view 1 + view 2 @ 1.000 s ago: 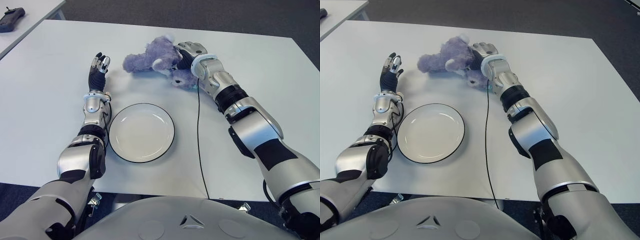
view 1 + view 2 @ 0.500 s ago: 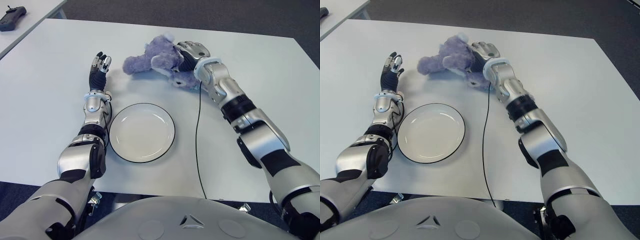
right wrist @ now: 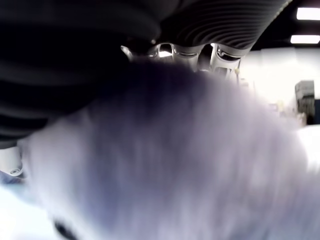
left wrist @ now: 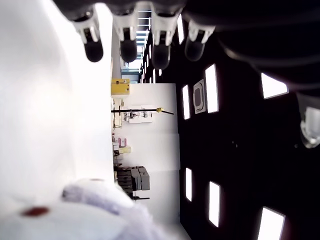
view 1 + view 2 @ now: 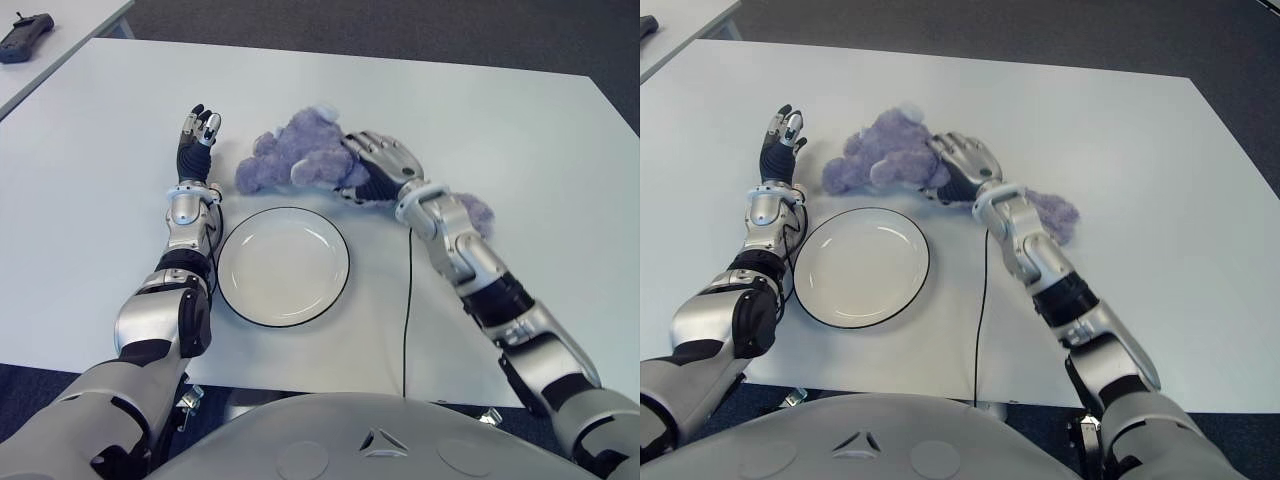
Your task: Put the doll into the plate.
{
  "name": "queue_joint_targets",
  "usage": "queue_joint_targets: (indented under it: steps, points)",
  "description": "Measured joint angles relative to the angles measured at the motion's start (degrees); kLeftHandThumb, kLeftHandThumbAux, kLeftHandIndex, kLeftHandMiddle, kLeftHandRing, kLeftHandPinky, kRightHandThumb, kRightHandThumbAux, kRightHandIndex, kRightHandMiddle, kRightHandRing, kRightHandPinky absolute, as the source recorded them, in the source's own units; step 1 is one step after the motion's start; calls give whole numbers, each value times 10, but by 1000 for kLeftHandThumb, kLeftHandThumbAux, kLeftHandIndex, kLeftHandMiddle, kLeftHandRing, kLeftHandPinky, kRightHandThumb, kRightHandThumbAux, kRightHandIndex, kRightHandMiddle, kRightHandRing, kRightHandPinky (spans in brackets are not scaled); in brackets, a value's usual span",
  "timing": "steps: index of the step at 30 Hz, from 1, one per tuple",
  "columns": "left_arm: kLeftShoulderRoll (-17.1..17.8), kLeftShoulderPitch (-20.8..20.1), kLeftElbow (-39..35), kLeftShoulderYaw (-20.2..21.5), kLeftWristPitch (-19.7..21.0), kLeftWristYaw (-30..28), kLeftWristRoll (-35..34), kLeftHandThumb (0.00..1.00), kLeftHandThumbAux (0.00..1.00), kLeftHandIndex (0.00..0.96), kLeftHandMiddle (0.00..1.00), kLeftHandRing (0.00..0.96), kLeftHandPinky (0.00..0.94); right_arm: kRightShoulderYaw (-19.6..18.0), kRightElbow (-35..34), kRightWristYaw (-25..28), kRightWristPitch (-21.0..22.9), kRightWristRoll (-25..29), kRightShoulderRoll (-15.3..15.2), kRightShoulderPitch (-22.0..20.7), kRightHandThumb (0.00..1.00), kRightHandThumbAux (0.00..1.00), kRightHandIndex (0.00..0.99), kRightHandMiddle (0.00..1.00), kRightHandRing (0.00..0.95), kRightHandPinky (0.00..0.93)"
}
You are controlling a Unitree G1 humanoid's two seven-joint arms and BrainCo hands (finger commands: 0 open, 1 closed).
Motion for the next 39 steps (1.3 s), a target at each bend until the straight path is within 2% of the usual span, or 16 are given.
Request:
queue_joint_targets:
  steps: [2, 3, 4, 5, 6, 8, 9, 16, 18, 20, 28, 39]
  points:
    - [2, 1, 0, 1, 0, 0, 0, 0, 378, 59, 103, 38, 0, -1, -12, -4, 0, 0, 4, 10, 247, 350, 83, 56, 261, 461]
    - [2, 1, 0, 1, 0, 0, 0, 0, 379, 58, 103, 39, 0, -1, -14, -7, 0, 1, 7, 13, 266, 363, 157, 142, 419, 617]
    - [3, 2, 0, 1, 0, 0, 0, 0, 380, 58, 103, 40, 0, -1, -15, -12, 0, 1, 12, 15, 270, 365, 170, 157, 446, 644]
    - [4, 2, 0, 1, 0, 0, 0, 0, 381, 57, 103, 40, 0, -1, -14, -16, 0, 1, 16, 16, 309, 376, 248, 238, 499, 708]
    - [4, 2, 0, 1, 0, 0, 0, 0, 382, 57, 103, 41, 0, -1, -9, -27, -3, 3, 22, 16, 319, 378, 268, 259, 512, 725]
    - [5, 2, 0, 1, 0, 0, 0, 0, 383, 56, 102, 39, 0, -2, 14, -56, -13, 5, 38, 11, 351, 387, 321, 336, 539, 711]
    - [6, 3, 0, 1, 0, 0, 0, 0, 383, 56, 101, 38, 0, -2, 33, -76, -21, 6, 47, 7, 378, 392, 370, 409, 583, 733]
    - [7, 2, -1, 0, 0, 0, 0, 0, 381, 67, 101, 37, 0, -4, 167, -199, -63, 6, 99, -42, 444, 394, 485, 533, 649, 777]
    - [7, 1, -2, 0, 0, 0, 0, 0, 377, 61, 100, 35, 0, -5, 202, -229, -73, 6, 111, -56, 476, 392, 533, 612, 682, 795]
    - [6, 1, -2, 0, 0, 0, 0, 0, 377, 56, 100, 35, 0, -6, 238, -258, -83, 7, 122, -70, 489, 392, 557, 646, 697, 792]
    - [3, 2, -1, 0, 0, 0, 0, 0, 371, 49, 104, 38, 0, -16, 358, -368, -123, 18, 156, -109, 495, 433, 621, 732, 743, 802]
    - [2, 2, -1, 0, 0, 0, 0, 0, 367, 48, 95, 27, 0, -23, 426, -459, -164, 28, 171, -125, 526, 461, 650, 764, 779, 856]
